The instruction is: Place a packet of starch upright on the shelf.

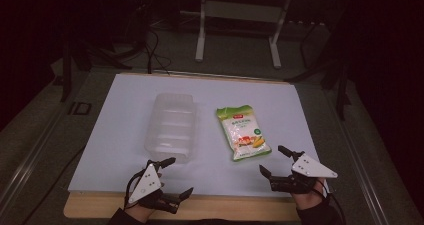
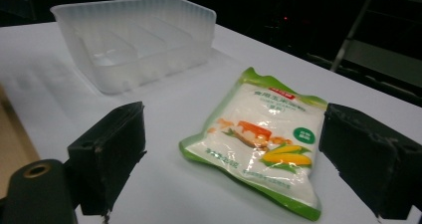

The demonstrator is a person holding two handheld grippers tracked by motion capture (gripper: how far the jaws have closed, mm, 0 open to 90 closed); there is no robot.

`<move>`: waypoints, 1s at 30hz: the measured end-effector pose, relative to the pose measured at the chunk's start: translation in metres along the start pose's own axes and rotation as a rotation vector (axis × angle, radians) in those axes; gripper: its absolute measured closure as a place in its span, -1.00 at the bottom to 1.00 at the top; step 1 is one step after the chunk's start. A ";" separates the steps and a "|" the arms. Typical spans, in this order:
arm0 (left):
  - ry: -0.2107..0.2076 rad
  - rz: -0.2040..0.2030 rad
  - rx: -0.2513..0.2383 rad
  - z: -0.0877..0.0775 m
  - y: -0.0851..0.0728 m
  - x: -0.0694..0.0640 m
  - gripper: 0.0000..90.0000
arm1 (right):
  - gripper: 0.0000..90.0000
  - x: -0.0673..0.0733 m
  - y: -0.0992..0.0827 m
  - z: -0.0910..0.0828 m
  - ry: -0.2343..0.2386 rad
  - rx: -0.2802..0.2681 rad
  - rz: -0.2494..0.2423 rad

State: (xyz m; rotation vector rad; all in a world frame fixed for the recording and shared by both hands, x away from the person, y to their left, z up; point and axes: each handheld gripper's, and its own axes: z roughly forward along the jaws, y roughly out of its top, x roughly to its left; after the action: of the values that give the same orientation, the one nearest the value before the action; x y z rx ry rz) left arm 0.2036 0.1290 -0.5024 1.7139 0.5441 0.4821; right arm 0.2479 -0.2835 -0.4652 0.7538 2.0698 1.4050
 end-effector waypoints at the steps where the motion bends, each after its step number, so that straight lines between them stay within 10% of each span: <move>1: -0.001 0.003 0.000 0.000 0.000 0.000 -0.99 | -0.76 0.001 0.001 0.000 0.012 -0.002 0.009; 10: -0.003 0.019 0.003 0.000 0.001 -0.002 -0.99 | -0.77 0.010 0.010 -0.004 0.076 -0.014 0.007; 15: -0.005 0.011 0.000 -0.001 0.001 -0.002 -0.98 | -0.77 0.013 0.017 -0.001 0.195 0.043 0.047; 30: -0.009 0.012 0.003 0.000 0.001 -0.003 -0.99 | -0.78 0.004 0.051 -0.010 0.154 -0.042 -0.032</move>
State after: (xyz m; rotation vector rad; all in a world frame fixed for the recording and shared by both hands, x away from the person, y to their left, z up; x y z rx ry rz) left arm 0.2015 0.1276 -0.5014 1.7226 0.5288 0.4817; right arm 0.2459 -0.2715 -0.4145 0.6098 2.1501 1.5261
